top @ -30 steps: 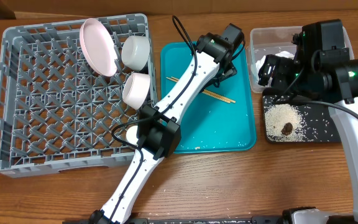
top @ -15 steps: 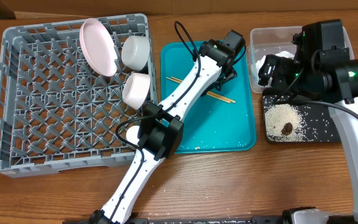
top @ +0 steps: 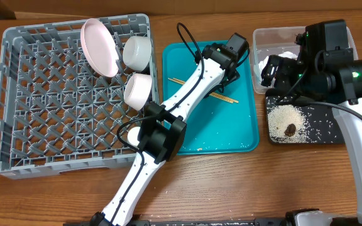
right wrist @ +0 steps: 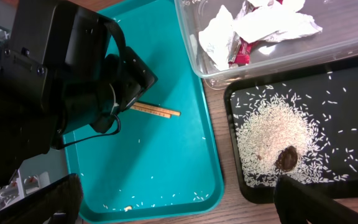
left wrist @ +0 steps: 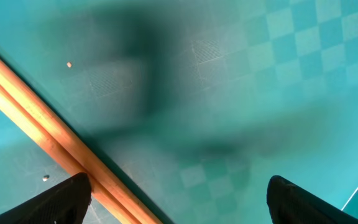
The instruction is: Sort waste into correct bins and load items into the dishwasher
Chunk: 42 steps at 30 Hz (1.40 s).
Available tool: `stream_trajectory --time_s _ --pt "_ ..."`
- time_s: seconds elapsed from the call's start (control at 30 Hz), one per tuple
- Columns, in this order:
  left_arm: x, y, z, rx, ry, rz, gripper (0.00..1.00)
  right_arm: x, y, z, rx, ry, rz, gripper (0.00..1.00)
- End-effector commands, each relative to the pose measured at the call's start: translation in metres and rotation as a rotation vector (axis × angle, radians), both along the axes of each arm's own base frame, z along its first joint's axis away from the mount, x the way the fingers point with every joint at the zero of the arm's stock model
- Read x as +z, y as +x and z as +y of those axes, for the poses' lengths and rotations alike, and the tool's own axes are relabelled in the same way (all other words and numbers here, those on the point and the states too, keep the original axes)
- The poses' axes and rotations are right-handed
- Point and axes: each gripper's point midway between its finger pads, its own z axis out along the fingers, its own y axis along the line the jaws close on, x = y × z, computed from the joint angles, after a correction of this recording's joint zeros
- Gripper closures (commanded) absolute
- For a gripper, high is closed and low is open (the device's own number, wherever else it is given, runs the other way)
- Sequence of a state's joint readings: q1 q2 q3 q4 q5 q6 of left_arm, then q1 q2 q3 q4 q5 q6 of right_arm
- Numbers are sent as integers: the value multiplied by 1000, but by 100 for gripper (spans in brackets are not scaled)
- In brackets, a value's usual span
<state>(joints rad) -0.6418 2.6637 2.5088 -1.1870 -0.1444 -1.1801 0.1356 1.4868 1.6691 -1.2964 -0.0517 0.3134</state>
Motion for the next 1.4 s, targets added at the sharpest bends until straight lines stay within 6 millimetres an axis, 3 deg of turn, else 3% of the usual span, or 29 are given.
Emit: stream_trajectory --time_s 0.0,0.3,0.7,0.83,1.07,1.37 --pt "-48 -25 0 6 10 130 10 9 2 -1 2 -4 -29 0" --pt "-50 -44 3 -3 10 216 9 9 2 -1 2 -4 -29 0" --pt "-49 -49 4 -46 -51 286 11 9 2 -1 2 -4 -29 0" --pt "-30 -33 1 -103 -114 253 9 9 2 -1 2 -4 -29 0" --pt "28 9 -9 -224 -144 47 2 9 2 -1 2 -4 -29 0" --pt "34 32 -4 -141 -105 -60 5 9 2 -1 2 -4 -29 0"
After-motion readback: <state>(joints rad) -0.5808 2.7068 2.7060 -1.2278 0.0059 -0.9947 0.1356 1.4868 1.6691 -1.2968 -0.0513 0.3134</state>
